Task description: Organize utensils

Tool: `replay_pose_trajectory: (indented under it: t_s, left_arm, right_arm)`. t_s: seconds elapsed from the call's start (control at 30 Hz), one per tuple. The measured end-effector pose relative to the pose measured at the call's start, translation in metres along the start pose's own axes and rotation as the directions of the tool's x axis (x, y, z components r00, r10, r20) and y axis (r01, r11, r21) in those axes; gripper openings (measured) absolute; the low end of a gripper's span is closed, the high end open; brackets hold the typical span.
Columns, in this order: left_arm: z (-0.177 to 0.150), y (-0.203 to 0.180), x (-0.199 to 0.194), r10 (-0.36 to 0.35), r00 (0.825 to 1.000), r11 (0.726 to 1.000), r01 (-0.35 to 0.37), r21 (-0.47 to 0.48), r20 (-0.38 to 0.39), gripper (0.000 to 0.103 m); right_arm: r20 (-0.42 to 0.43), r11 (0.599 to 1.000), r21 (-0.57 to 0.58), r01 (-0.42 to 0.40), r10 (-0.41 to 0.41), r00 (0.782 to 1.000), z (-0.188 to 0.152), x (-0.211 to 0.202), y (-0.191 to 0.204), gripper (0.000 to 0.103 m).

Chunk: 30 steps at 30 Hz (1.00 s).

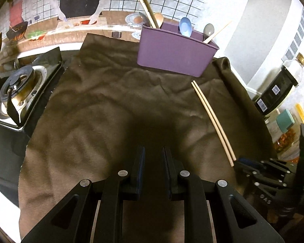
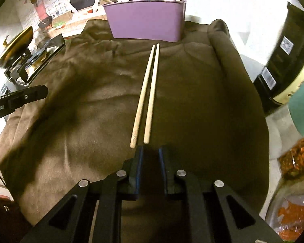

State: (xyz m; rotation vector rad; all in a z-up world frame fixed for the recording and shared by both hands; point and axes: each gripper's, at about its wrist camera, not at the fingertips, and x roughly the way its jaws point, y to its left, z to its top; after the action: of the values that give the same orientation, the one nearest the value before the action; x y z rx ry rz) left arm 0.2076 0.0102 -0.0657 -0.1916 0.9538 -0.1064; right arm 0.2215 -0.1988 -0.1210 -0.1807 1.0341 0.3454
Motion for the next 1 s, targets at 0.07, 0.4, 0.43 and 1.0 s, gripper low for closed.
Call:
replay_pose_trajectory:
  t_s: [0.07, 0.4, 0.43, 1.0]
  left_arm:
    - [0.001, -0.001, 0.0, -0.003, 1.0, 1.0, 0.003, 0.0, 0.0, 0.019]
    - [-0.001, -0.012, 0.009, -0.033, 0.999, 0.999, 0.033, 0.012, -0.032, 0.019]
    - [-0.002, -0.015, 0.01, -0.038, 0.999, 0.999, 0.038, 0.02, -0.036, 0.019]
    - [-0.032, -0.112, 0.041, -0.191, 0.976, 0.936, 0.214, 0.279, -0.107, 0.019]
  right_arm:
    - [0.002, 1.0, 0.001, 0.006, -0.006, 1.0, 0.004, 0.003, 0.001, 0.014]
    - [0.019, 0.999, 0.02, 0.033, -0.034, 0.999, 0.014, 0.01, 0.001, 0.004]
    - [0.019, 0.999, 0.036, 0.035, -0.036, 0.999, 0.013, 0.008, -0.002, 0.004]
    - [0.131, 0.962, 0.273, 0.027, -0.065, 0.989, -0.03, -0.052, -0.054, 0.005]
